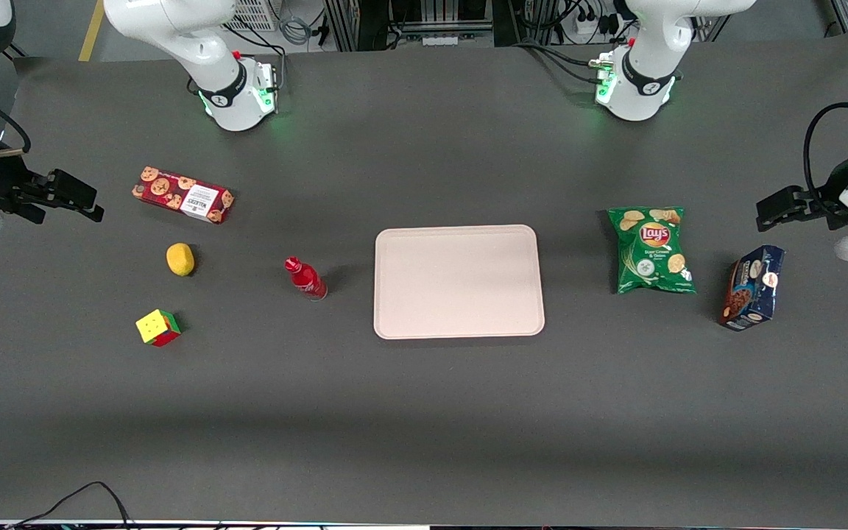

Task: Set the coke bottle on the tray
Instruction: 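Move the open right gripper down over the red Coca-Cola bottle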

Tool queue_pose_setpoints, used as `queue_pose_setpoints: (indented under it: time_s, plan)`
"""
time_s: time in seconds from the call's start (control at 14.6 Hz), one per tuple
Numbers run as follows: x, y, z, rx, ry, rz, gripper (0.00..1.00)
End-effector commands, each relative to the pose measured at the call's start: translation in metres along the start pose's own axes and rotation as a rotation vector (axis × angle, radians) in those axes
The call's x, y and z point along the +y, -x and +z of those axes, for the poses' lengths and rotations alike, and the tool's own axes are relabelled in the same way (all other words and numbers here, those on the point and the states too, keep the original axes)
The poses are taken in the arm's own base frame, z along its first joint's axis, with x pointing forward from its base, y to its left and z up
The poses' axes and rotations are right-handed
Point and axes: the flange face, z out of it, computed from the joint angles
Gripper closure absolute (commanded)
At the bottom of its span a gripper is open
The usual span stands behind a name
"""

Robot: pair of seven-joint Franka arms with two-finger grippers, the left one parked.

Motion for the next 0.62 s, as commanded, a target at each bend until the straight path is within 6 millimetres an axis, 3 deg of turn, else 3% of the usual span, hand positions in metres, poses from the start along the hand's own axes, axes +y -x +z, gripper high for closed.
queue_pose_setpoints:
  time_s: [0.0,0.34,0.55]
  plan:
    - [-0.002,-0.004,-0.004,0.003,0.017,-0.013,0.00]
    - [-0.008,-0.005,-0.001,-0.002,0.015,-0.020,0.00]
    - [-0.059,-0.005,0.010,-0.021,0.021,0.006,0.00]
